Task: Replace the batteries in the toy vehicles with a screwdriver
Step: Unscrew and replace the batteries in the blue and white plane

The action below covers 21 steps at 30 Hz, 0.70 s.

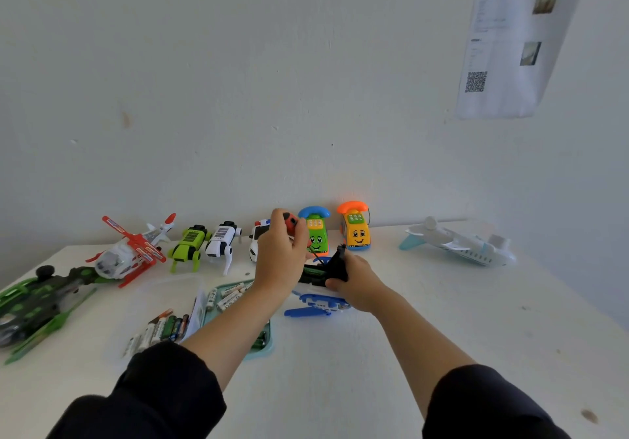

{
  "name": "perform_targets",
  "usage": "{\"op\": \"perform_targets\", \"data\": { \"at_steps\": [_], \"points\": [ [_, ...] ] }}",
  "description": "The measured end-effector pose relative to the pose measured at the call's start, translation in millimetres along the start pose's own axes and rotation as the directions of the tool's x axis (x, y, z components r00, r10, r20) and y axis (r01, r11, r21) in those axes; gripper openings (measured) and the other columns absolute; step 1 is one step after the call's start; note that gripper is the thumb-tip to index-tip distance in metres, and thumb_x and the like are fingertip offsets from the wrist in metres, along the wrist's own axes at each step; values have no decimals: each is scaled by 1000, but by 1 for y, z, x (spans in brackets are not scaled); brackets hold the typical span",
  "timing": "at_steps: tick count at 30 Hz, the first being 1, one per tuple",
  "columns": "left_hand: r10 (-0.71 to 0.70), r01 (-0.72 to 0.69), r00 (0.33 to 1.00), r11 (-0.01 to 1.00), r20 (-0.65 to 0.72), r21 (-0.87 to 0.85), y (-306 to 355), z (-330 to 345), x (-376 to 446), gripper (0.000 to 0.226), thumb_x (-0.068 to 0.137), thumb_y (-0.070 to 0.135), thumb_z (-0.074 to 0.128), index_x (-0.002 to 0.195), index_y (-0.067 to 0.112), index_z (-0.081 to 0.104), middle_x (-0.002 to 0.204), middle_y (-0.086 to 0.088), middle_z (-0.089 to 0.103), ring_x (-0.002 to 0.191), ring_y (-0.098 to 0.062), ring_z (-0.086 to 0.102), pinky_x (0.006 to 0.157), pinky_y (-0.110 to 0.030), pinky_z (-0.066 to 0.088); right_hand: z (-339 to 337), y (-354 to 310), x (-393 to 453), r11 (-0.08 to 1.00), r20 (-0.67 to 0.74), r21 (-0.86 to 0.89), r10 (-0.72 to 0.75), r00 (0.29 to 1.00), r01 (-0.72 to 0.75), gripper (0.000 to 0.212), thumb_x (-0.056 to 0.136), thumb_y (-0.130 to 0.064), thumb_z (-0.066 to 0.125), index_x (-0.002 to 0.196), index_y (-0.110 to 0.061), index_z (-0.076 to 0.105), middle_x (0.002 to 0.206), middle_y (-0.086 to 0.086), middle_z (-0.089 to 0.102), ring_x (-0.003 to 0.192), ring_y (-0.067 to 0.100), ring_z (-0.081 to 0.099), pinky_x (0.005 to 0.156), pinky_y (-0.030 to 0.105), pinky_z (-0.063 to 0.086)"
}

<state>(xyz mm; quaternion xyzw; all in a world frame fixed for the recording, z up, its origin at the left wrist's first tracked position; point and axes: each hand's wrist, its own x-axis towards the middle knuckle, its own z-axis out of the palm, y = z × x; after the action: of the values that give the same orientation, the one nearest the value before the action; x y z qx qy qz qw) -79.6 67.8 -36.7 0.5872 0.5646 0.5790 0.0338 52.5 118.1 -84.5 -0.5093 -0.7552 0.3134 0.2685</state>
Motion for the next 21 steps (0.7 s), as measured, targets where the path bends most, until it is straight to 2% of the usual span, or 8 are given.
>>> {"op": "perform_targets", "data": {
  "at_steps": [3,5,8,11,14,16,18,21],
  "points": [
    [1,-1,1000,1000,14,-10,0,0,0,12,97,18,48,88,15,42,67,-7,63,50,-12,62,47,-32,53,1,1,1,1000,6,6,5,1000,-5,40,85,-12,65,121,-14,48,123,10,51,114,25,48,102,39,41],
    [33,-33,999,999,26,0,1,1,0,11,97,18,48,88,15,42,68,-10,63,53,-21,63,50,-39,53,1,0,1,1000,5,9,0,1000,0,39,85,-12,66,120,-15,49,123,11,51,113,25,48,102,39,41],
    [194,-199,979,974,61,111,2,-1,2,14,96,22,50,88,11,44,62,-7,56,48,-19,54,43,-34,44,1,1,1,1000,6,-2,-2,1000,2,40,85,-12,65,122,-15,48,123,10,51,116,25,47,103,39,40],
    [409,-404,911,861,51,310,5,-9,10,27,89,32,44,86,7,53,61,6,44,53,-10,40,43,-16,27,0,0,0,1000,-2,-11,-10,1000,10,40,86,-12,65,121,-15,48,123,10,51,115,24,47,102,37,40],
    [520,-565,824,731,224,383,-1,-11,20,21,83,22,39,82,10,55,67,6,44,65,-14,41,62,-27,35,0,0,-1,1000,-1,-13,-13,1000,13,39,86,-12,64,121,-14,48,122,10,51,115,25,46,102,37,40],
    [415,-587,795,709,442,391,-8,-10,24,13,82,12,44,81,12,56,71,5,48,68,-17,43,71,-34,37,0,-1,-2,1000,-1,-16,-22,1000,22,38,86,-12,64,120,-14,48,121,11,50,115,26,45,102,38,39],
    [218,-585,725,697,654,416,-14,-8,24,9,85,10,50,81,15,56,80,1,57,75,-19,49,74,-34,38,1,-1,-3,999,-1,-13,-33,999,33,36,86,-11,64,118,-14,48,120,12,50,115,26,44,102,38,38],
    [38,-608,653,622,756,493,-17,-4,20,17,89,16,53,74,21,48,79,-1,54,75,-18,45,67,-28,29,1,-2,-5,999,9,-19,-40,999,40,33,86,-10,63,115,-15,48,117,11,48,113,25,43,101,36,37]
  ]
}}
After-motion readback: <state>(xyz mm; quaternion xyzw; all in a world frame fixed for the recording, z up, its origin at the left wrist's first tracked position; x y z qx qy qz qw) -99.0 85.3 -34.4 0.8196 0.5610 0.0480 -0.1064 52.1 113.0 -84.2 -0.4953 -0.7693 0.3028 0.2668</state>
